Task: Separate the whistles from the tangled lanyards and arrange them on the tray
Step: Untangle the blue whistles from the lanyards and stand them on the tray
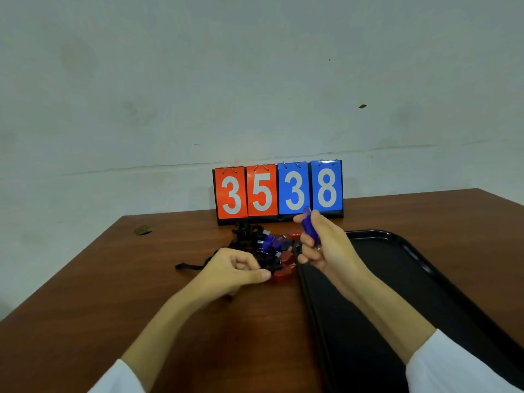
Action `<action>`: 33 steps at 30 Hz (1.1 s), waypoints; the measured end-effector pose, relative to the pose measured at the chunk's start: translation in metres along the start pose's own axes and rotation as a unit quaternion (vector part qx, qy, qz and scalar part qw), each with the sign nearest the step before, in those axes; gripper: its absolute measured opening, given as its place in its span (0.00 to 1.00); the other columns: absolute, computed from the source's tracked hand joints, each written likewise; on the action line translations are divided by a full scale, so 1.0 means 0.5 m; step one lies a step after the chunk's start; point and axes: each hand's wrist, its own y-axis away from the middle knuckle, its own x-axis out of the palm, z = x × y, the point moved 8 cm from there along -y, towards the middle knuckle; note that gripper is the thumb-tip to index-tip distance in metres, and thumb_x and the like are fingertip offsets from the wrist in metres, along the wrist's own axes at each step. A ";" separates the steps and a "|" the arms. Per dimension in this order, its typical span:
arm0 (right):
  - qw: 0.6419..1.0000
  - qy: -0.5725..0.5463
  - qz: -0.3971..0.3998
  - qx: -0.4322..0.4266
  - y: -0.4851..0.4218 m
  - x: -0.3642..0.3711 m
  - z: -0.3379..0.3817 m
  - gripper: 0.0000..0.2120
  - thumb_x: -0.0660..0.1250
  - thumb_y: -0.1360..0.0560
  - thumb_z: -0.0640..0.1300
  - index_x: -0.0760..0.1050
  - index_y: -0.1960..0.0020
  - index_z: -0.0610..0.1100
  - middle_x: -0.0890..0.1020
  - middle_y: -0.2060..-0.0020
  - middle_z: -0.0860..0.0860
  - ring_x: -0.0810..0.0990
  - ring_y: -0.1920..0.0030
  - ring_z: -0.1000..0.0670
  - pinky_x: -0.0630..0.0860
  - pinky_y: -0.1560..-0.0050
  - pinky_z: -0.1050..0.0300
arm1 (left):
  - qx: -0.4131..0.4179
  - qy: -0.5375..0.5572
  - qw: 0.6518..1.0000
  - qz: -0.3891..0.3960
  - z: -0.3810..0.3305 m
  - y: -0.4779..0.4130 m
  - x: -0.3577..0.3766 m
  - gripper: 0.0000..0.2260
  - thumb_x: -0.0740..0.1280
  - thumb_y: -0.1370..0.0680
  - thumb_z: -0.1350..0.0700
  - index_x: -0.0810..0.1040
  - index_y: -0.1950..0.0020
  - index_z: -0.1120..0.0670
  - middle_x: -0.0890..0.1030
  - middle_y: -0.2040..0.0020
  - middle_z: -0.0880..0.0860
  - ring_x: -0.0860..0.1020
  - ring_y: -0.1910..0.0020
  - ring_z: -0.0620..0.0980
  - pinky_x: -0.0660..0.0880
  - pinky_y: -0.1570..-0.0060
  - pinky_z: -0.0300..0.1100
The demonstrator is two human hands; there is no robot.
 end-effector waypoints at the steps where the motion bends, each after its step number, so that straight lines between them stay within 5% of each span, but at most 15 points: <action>1: 0.999 0.043 -0.004 -0.026 0.000 -0.005 0.014 0.16 0.55 0.21 0.51 0.74 0.45 0.42 0.67 0.73 0.50 0.62 0.76 0.56 0.66 0.74 0.63 | -0.005 0.015 1.000 0.009 0.001 0.000 -0.013 0.11 0.72 0.33 0.49 0.80 0.61 0.57 0.70 0.78 0.48 0.63 0.81 0.44 0.59 0.79 0.34; 5: 0.957 0.267 0.055 -0.100 0.017 0.013 0.045 0.17 0.59 0.23 0.55 0.77 0.48 0.43 0.73 0.76 0.57 0.69 0.78 0.59 0.63 0.76 0.69 | 0.011 0.008 1.000 -0.019 0.003 -0.007 -0.067 0.08 0.72 0.32 0.52 0.81 0.61 0.57 0.73 0.76 0.51 0.68 0.78 0.46 0.67 0.73 0.37; 9: 0.797 0.584 0.155 -0.018 0.027 0.021 -0.024 0.16 0.67 0.30 0.60 0.78 0.55 0.47 0.78 0.67 0.56 0.75 0.68 0.59 0.72 0.63 0.66 | 0.026 -0.010 1.000 -0.015 0.009 -0.024 -0.090 0.02 0.70 0.27 0.61 0.80 0.55 0.56 0.75 0.74 0.54 0.74 0.72 0.49 0.74 0.55 0.36; 11: 0.770 0.623 0.135 -0.015 0.022 0.012 -0.028 0.14 0.67 0.28 0.56 0.75 0.61 0.46 0.75 0.69 0.54 0.72 0.69 0.57 0.71 0.64 0.65 | 0.032 -0.003 0.999 -0.025 0.014 -0.032 -0.104 0.04 0.70 0.27 0.62 0.80 0.53 0.56 0.74 0.73 0.55 0.76 0.69 0.50 0.73 0.50 0.36; 16: 0.913 0.350 -0.155 -0.140 0.032 -0.062 0.084 0.11 0.67 0.26 0.48 0.73 0.62 0.41 0.73 0.72 0.51 0.71 0.73 0.59 0.69 0.71 0.69 | -0.003 0.150 0.988 -0.023 0.053 -0.025 -0.102 0.17 0.73 0.33 0.53 0.78 0.49 0.61 0.74 0.68 0.55 0.71 0.73 0.47 0.70 0.70 0.38; 23: 0.926 0.110 -0.317 -0.173 0.064 -0.133 0.109 0.10 0.67 0.26 0.44 0.71 0.64 0.44 0.71 0.72 0.49 0.67 0.71 0.54 0.68 0.69 0.60 | -0.065 0.323 0.941 -0.077 0.121 -0.028 -0.105 0.10 0.61 0.22 0.63 0.75 0.43 0.63 0.74 0.65 0.55 0.65 0.76 0.44 0.62 0.80 0.35; 30: 0.922 0.032 -0.346 -0.172 0.064 -0.153 0.093 0.07 0.67 0.27 0.45 0.72 0.61 0.45 0.72 0.70 0.51 0.69 0.70 0.55 0.68 0.71 0.62 | -0.141 0.027 0.967 -0.211 0.139 -0.013 -0.124 0.12 0.63 0.21 0.53 0.81 0.59 0.58 0.74 0.73 0.52 0.66 0.80 0.44 0.61 0.79 0.36; 33: 0.950 0.097 -0.261 -0.143 0.044 -0.119 0.083 0.05 0.68 0.27 0.46 0.74 0.56 0.45 0.74 0.67 0.52 0.70 0.70 0.56 0.68 0.71 0.64 | -0.075 -0.261 0.930 -0.247 0.090 -0.006 -0.119 0.08 0.66 0.24 0.52 0.80 0.61 0.49 0.78 0.60 0.47 0.74 0.61 0.44 0.71 0.61 0.40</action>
